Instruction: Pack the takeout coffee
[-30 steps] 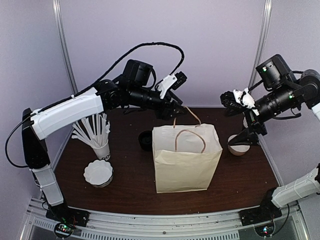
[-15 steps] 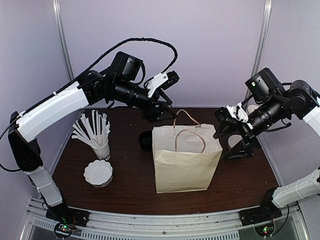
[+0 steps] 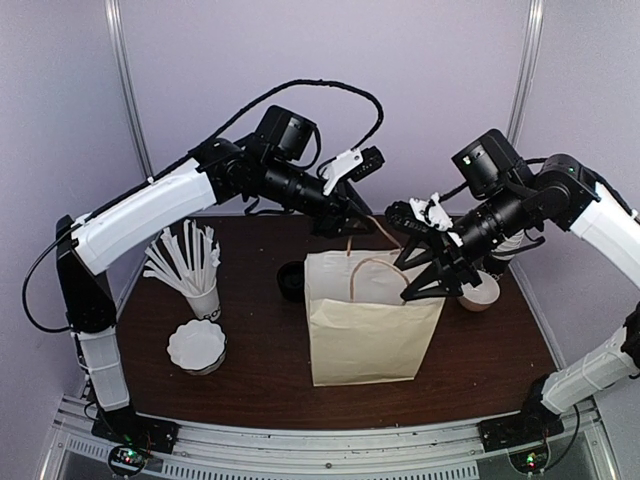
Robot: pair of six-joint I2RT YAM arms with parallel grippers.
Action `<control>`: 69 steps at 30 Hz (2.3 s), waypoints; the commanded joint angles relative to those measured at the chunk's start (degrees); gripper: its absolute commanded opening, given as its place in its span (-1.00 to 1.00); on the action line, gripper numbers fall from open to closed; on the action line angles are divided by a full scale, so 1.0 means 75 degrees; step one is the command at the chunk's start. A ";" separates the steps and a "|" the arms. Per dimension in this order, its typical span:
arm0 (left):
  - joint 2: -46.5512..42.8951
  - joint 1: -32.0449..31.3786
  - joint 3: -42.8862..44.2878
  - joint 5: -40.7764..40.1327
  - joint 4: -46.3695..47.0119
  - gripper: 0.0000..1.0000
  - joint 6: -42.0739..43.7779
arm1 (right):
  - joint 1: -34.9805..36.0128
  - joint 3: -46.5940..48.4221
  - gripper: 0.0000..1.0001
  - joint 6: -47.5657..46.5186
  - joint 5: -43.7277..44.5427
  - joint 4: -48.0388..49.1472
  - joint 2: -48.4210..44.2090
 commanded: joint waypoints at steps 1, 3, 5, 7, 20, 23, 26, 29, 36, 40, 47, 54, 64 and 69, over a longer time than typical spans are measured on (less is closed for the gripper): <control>0.0079 0.0023 0.0406 0.0458 0.0161 -0.28 0.0117 | 0.0100 0.0336 -0.01 0.0109 0.0171 0.0180 0.0147; 0.0089 0.0024 0.0401 0.0525 0.0233 -0.40 0.0110 | 0.0100 0.0400 -0.34 0.0121 0.0267 0.0234 0.0204; 0.0118 0.0023 0.0428 0.0537 0.0292 -0.54 0.0129 | 0.0100 0.0493 -0.75 0.0163 0.0468 0.0272 0.0278; 0.0216 0.0023 0.0531 0.0507 0.0314 -0.73 0.0145 | 0.0091 0.0652 -1.00 0.0180 0.0789 0.0274 0.0375; 0.1012 0.0188 0.1583 -0.0461 0.0725 -1.00 0.0084 | -0.0615 0.0663 -1.00 0.0040 0.2016 0.0861 0.0432; 0.1059 0.0244 0.1593 -0.0469 0.0819 -1.00 0.0061 | -0.0740 0.0736 -1.00 0.0063 0.2053 0.0845 0.0447; 0.1040 0.0246 0.1573 -0.0461 0.0896 -1.00 0.0054 | -0.0767 0.0819 -1.00 0.0098 0.2039 0.0801 0.0447; 0.0966 0.0246 0.1573 -0.0407 0.0999 -1.00 0.0022 | -0.0767 0.0881 -1.00 0.0110 0.2029 0.0763 0.0469; 0.0852 0.0246 0.1615 -0.0233 0.1192 -1.00 -0.0067 | -0.0769 0.1305 -1.00 0.0143 0.1923 0.0458 0.0527; 0.0760 0.0246 0.1544 -0.0138 0.1238 -1.00 -0.0111 | -0.0773 0.1389 -1.00 0.0192 0.1725 0.0313 0.0557; 0.0524 0.0246 0.1338 -0.0268 0.1127 -1.00 0.0025 | -0.0773 0.1133 -1.00 0.0216 0.1309 0.0322 0.0724; 0.0422 0.0265 0.1661 -0.0860 0.0422 -1.00 0.0635 | -0.0631 0.1472 -0.99 0.0333 0.0897 0.0339 0.1152; 0.0226 0.0574 0.1159 -0.0691 -0.0071 -1.00 0.0571 | -0.0345 0.2094 -1.00 0.0376 0.1137 0.0300 0.1975; 0.0268 0.0574 0.0977 -0.0934 0.0303 -0.87 0.0396 | -0.0345 0.2122 -0.60 0.0402 0.1424 0.0294 0.1933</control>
